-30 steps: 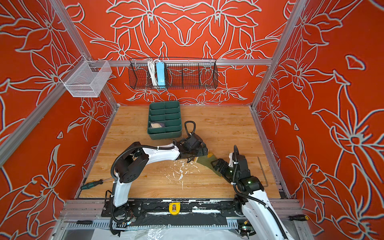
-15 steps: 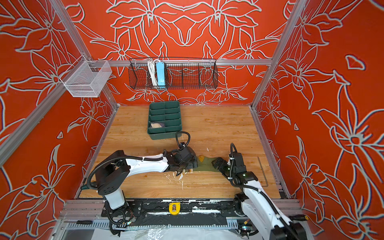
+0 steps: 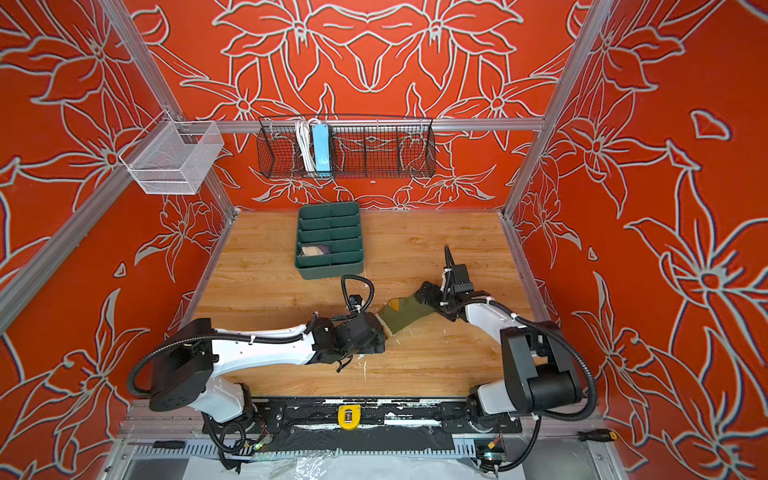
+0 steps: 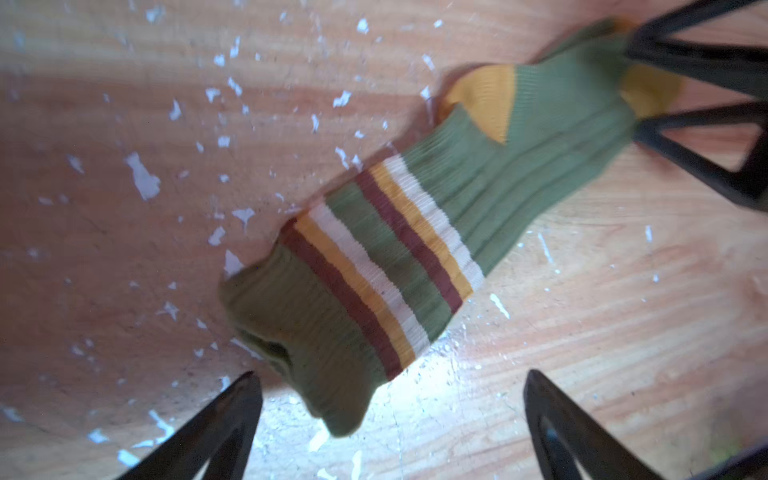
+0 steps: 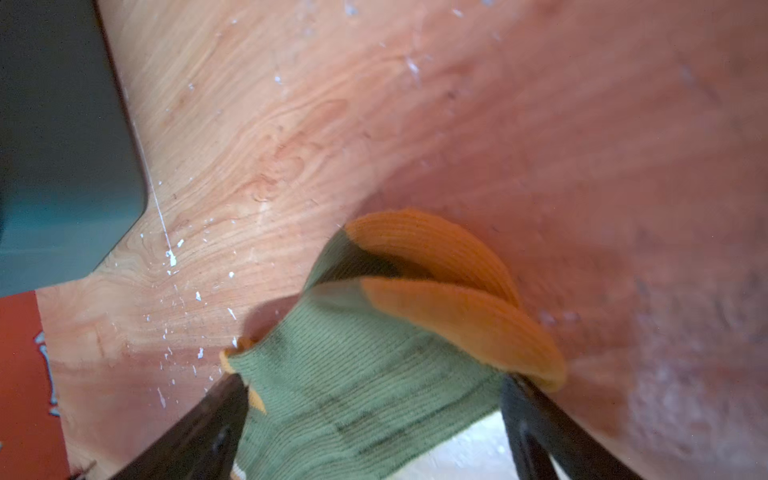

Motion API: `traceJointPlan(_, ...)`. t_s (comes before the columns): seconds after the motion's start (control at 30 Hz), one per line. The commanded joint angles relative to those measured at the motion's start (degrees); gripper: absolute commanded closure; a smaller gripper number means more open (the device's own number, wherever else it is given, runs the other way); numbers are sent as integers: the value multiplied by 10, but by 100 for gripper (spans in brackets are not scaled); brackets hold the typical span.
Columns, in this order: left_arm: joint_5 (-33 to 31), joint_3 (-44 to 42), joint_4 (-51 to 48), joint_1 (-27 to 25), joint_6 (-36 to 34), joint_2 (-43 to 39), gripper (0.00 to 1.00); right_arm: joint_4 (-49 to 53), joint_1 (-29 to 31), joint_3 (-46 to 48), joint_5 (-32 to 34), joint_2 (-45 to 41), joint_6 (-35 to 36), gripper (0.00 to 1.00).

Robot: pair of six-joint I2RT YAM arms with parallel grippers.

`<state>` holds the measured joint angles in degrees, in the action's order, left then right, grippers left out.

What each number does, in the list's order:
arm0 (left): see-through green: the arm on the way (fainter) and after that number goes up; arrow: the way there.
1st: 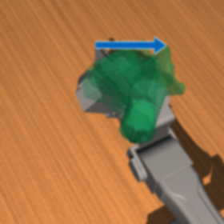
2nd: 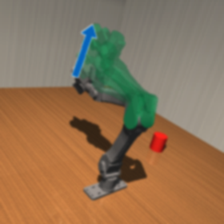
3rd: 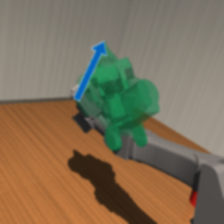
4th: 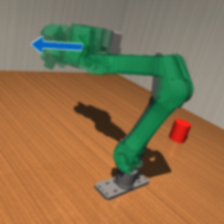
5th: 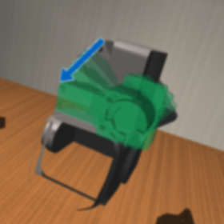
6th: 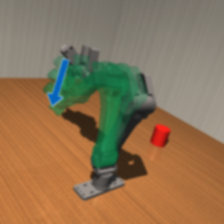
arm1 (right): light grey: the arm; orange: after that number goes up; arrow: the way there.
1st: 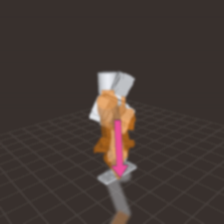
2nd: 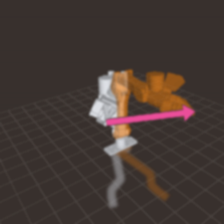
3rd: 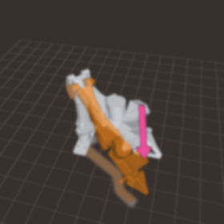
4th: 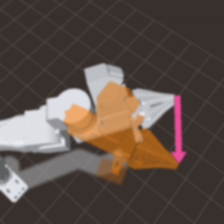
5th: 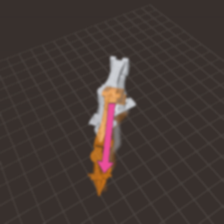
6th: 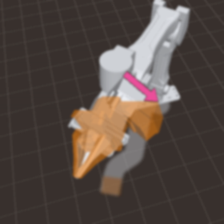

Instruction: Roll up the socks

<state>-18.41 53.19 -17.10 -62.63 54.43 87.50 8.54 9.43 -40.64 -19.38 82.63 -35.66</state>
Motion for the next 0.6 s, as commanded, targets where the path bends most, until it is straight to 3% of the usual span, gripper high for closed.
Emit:
traceJointPlan(0.0, -29, 13, 47, -2, -116, -70, 2, 39, -3, -45, -34, -23, 67, 4)
traceJointPlan(0.17, -22, 51, 37, -1, -344, -156, 3, 86, -2, -54, -51, -119, 101, 3)
traceJointPlan(0.3, -29, 82, -18, 7, -514, -194, 3, 121, -2, -39, -89, -161, 80, 3)
traceJointPlan(0.43, -55, 117, -91, 11, -645, -207, 3, 141, -1, -24, -118, -172, 66, 2)
traceJointPlan(0.57, -12, 76, -69, 35, -755, -201, 2, 144, -1, -36, -98, -135, 74, 2)
